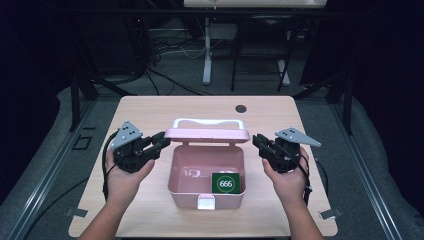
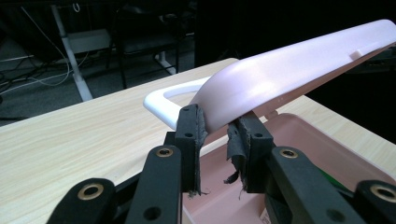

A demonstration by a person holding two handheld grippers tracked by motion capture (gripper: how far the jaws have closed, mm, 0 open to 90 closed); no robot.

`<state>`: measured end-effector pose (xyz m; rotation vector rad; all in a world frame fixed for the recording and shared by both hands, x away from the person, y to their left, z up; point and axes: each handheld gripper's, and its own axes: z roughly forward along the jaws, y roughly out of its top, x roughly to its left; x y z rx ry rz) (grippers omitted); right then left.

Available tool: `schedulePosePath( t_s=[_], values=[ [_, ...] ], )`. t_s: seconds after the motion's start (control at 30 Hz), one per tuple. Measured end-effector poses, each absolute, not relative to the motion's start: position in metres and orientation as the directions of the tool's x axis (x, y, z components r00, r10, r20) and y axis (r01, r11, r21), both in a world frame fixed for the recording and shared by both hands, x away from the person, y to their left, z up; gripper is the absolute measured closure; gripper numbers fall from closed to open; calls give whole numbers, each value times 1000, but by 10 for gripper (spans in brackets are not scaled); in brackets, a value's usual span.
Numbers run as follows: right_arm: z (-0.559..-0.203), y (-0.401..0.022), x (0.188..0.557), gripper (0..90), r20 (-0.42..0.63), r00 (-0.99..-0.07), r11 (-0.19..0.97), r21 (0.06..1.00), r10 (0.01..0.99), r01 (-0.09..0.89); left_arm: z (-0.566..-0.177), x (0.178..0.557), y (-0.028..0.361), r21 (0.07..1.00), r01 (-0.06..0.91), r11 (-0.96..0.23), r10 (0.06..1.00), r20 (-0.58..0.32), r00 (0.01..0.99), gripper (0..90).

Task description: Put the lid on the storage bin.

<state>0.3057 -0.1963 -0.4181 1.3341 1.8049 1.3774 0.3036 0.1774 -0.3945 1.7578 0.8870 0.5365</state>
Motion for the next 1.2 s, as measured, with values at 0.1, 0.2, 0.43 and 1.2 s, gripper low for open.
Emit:
schedulePosePath(
  t_s=[0.1, 0.2, 0.43, 1.2],
  values=[
    [-419, -197, 306, 772, 161, -390, 8, 918, 906, 397, -395, 302, 177, 935, 307, -176, 778, -58, 626, 725],
    [-419, -198, 308, 748, 164, -388, 6, 916, 907, 401, -395, 298, 178, 934, 310, -178, 774, -61, 630, 713],
    [-420, -199, 309, 728, 169, -387, 3, 914, 907, 406, -397, 292, 179, 931, 314, -185, 767, -64, 638, 700],
    [-421, -199, 310, 711, 169, -385, 1, 914, 907, 405, -406, 275, 183, 926, 325, -193, 753, -72, 654, 695]
  ],
)
